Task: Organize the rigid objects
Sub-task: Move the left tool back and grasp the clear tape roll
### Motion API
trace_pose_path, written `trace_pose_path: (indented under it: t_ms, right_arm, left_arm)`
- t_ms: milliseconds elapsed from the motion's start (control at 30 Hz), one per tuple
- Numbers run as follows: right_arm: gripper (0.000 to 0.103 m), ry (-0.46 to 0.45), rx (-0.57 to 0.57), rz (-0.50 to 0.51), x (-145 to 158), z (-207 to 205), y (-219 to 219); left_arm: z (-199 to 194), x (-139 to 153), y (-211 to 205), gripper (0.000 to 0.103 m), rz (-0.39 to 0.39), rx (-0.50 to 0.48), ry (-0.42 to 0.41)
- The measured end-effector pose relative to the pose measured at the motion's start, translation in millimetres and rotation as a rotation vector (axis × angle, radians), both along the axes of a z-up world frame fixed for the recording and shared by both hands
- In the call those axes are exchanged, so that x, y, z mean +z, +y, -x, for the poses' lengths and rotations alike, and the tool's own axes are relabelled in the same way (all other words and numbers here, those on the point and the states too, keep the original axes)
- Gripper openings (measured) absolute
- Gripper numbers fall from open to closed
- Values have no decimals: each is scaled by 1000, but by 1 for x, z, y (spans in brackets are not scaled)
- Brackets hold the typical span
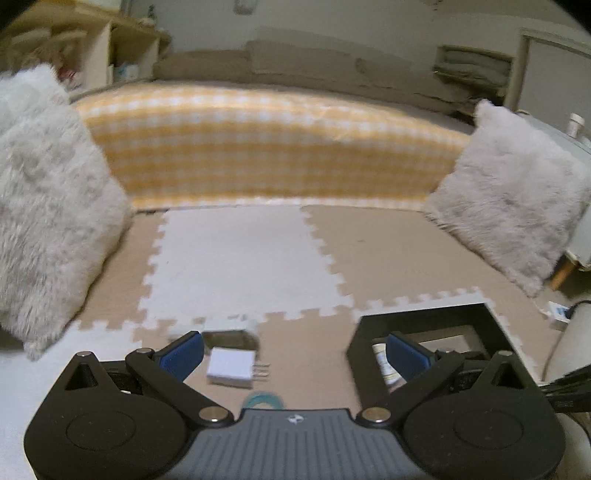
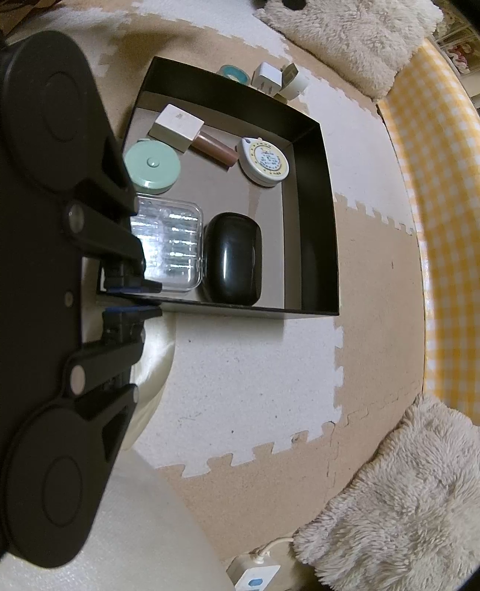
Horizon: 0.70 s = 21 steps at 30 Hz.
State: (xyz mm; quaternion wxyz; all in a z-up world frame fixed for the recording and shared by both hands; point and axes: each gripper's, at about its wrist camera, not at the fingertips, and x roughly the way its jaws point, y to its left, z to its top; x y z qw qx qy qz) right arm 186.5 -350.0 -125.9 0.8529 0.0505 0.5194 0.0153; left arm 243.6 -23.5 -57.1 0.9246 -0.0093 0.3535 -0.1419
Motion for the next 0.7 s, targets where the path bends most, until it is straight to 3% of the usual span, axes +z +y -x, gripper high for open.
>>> trace_pose_path:
  t_ms: [100,267,500,633,700]
  right_arm:
    - [7,1,1,4,0,0,1]
    - [7,1,1,4,0,0,1]
    - [7,2,2,9,0,-1,2]
    - [7,2,5,11,0,0,2]
    - [7,1,5,12,0,-1,3]
  left_arm:
    - [-6,-12,9,103,18,23,29]
    - [-12,-34,13,103,-24,49,57]
    - [-18,-63,10,103,-49,20,123]
    - [-22,-73,4,75,-74,14,146]
    - [-24,-79,3,74,-84,4,157]
